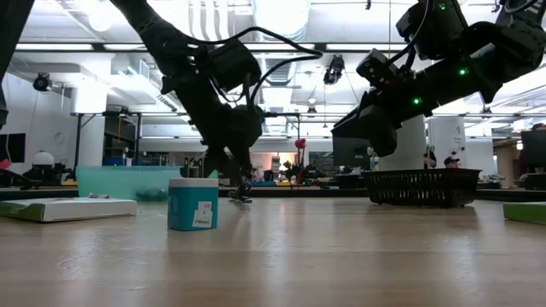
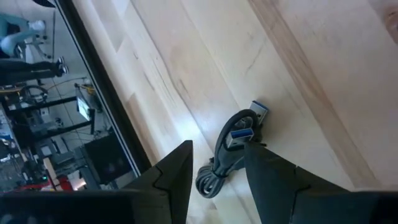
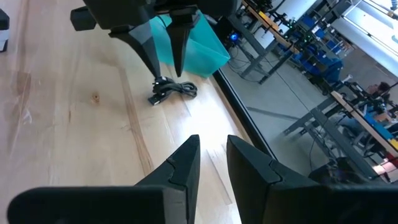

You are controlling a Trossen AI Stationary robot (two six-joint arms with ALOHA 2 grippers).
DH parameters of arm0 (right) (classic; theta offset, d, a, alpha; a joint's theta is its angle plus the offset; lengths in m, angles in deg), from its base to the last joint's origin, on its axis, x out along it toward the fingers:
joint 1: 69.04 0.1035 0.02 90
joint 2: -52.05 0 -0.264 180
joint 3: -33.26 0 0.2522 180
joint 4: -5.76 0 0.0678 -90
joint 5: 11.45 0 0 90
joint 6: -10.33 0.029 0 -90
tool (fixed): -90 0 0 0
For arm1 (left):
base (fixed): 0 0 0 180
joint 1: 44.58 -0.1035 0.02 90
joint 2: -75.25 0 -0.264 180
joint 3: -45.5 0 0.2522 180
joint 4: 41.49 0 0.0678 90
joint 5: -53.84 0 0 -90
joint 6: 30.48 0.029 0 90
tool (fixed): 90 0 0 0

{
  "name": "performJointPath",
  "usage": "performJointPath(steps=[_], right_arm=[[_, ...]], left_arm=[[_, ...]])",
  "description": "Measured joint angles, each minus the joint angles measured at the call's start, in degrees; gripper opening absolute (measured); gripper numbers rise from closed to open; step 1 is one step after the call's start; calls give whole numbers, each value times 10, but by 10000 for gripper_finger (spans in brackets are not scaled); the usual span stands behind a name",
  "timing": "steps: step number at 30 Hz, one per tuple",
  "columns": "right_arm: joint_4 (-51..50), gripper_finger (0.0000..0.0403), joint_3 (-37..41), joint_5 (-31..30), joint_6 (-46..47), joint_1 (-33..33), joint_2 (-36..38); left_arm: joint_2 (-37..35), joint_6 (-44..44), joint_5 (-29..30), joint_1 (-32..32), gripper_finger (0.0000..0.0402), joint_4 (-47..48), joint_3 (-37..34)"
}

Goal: Pick and place items into bin
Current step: Put the black charger cable into the green bin

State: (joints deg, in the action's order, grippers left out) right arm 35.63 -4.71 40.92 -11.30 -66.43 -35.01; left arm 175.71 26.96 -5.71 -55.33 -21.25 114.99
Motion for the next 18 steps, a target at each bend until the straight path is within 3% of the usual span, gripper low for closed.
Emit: performJointPath(steps=[18], right_arm=[[0,68,0,0,0,0,0]], left_arm=[[3,-1,-54,-10,128,1,-10]])
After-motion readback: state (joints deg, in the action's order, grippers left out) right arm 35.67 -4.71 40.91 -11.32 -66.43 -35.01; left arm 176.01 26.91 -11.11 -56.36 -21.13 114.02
